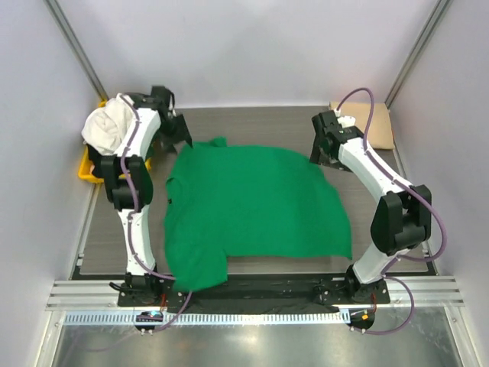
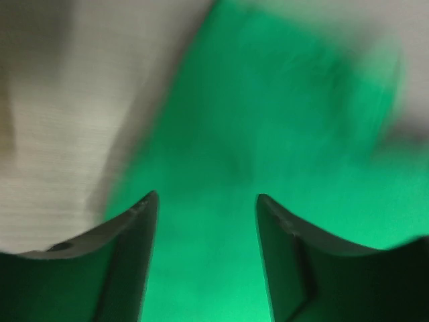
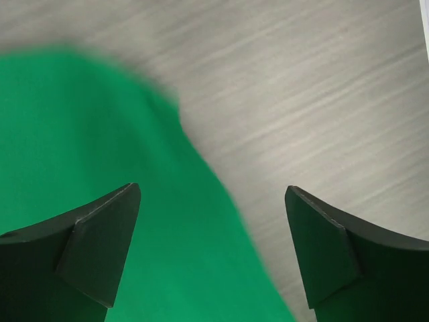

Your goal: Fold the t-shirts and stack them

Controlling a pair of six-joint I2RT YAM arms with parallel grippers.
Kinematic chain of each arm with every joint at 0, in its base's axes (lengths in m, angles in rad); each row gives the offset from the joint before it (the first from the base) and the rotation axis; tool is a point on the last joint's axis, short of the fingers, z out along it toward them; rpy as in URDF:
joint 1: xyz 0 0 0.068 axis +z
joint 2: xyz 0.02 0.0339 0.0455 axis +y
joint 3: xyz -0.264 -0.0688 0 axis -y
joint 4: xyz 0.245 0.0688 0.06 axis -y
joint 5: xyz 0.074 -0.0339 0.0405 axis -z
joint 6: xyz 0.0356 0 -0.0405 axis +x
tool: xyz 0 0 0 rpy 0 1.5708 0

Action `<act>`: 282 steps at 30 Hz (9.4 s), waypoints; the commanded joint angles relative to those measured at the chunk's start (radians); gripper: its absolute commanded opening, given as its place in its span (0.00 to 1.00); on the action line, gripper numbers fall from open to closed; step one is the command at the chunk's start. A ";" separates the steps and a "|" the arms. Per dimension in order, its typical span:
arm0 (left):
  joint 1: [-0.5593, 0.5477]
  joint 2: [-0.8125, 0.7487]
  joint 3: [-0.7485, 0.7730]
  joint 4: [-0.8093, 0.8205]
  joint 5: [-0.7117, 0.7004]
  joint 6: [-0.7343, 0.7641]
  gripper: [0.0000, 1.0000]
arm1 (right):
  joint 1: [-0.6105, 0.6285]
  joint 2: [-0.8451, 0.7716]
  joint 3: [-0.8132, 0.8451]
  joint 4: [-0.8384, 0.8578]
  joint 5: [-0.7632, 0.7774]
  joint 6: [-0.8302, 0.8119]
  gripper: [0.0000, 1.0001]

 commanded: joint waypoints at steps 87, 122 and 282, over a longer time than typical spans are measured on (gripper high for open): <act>-0.559 -1.395 -1.388 0.114 -0.253 -0.580 0.00 | -0.389 -0.645 -0.852 0.375 -0.763 0.209 0.01; -0.201 -0.362 -0.410 0.017 -0.161 0.087 0.00 | -0.389 -0.342 -0.564 0.382 -0.626 0.235 0.01; 0.007 0.337 0.028 0.461 0.118 0.133 0.00 | -0.194 0.389 0.139 0.304 -0.346 -0.053 0.60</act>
